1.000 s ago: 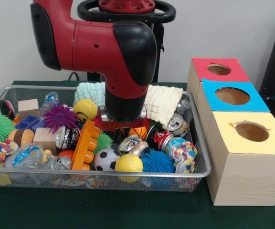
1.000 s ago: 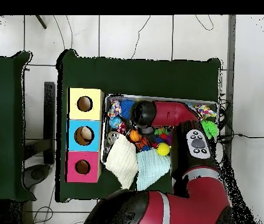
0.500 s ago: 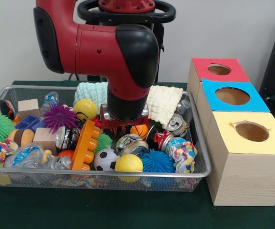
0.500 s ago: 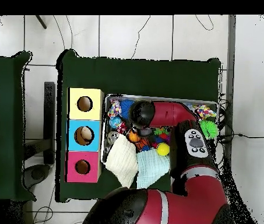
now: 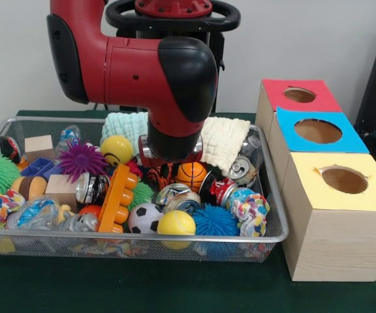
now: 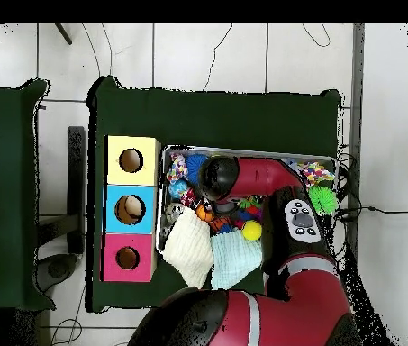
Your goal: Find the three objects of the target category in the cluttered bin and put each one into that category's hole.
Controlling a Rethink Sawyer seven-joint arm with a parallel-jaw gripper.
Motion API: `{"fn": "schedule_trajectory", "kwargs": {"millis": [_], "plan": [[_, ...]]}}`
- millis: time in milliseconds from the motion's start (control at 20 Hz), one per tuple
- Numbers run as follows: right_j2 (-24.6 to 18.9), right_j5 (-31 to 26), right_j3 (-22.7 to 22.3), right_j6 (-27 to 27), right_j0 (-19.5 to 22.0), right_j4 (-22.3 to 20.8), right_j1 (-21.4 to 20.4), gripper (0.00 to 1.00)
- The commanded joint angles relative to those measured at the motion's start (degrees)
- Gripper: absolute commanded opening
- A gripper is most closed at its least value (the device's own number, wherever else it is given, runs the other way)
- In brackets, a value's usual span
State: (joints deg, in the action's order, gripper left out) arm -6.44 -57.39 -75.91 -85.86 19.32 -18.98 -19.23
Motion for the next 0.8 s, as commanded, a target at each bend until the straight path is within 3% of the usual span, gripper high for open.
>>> {"fn": "schedule_trajectory", "kwargs": {"millis": [50,200,250,800], "plan": [[-3.25,-4.21,2.14,0.08,0.05,0.62,1.89,0.0],[-3.67,-2.78,1.89,-0.26,0.2,0.8,1.74,0.0],[-3.73,-2.54,1.76,-0.34,0.25,0.89,1.67,1.0],[-2.79,-1.25,0.97,-1.5,-0.19,0.18,1.35,1.0]]}}
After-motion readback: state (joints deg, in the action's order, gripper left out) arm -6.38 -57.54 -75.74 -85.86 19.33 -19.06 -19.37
